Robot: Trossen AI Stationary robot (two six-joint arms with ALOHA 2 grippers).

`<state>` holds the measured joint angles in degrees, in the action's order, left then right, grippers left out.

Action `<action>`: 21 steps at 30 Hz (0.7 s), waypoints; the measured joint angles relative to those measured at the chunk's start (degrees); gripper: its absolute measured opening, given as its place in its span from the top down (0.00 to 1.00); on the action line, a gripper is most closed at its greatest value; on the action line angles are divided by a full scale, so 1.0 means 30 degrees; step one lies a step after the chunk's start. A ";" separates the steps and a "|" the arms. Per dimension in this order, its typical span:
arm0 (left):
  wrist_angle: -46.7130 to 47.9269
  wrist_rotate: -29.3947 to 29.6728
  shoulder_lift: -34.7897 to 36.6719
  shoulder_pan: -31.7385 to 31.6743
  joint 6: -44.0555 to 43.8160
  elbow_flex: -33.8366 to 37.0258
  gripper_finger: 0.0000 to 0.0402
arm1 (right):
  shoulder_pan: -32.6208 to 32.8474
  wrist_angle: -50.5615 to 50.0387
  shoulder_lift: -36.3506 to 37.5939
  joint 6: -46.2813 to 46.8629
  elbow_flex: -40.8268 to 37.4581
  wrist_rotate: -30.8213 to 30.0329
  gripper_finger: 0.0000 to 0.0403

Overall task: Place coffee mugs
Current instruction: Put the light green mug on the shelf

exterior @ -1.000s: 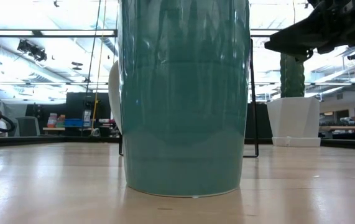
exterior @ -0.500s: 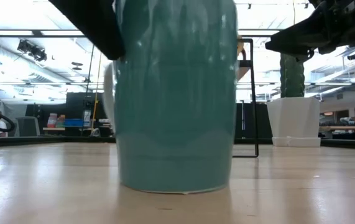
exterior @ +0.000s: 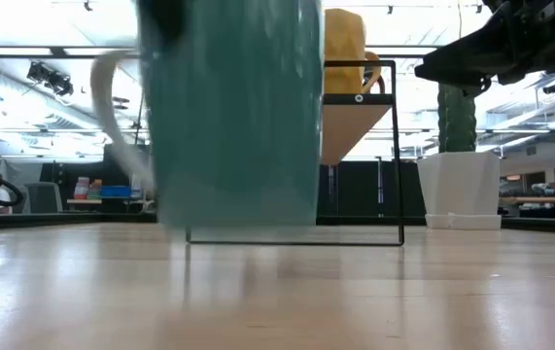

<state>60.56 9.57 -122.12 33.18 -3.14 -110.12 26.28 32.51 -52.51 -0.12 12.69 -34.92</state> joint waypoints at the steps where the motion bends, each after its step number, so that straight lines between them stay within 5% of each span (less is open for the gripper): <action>1: 0.0491 -0.0110 0.0165 -0.0065 -0.0231 -0.0639 0.92 | 0.0000 0.0000 0.0000 0.0000 0.0000 0.0000 0.61; 11: 0.6370 0.2266 0.2155 -0.0375 -0.1533 -0.6618 0.91 | 0.0000 -0.0004 0.0000 0.0000 -0.0007 0.0007 0.61; 21: 0.9790 0.3363 0.3861 -0.2085 0.0633 -0.7085 0.90 | 0.0000 -0.0006 0.0000 0.0007 -0.0007 0.0007 0.61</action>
<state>89.93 19.66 -110.54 26.93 -1.24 -131.37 26.28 32.49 -52.51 -0.10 12.67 -34.89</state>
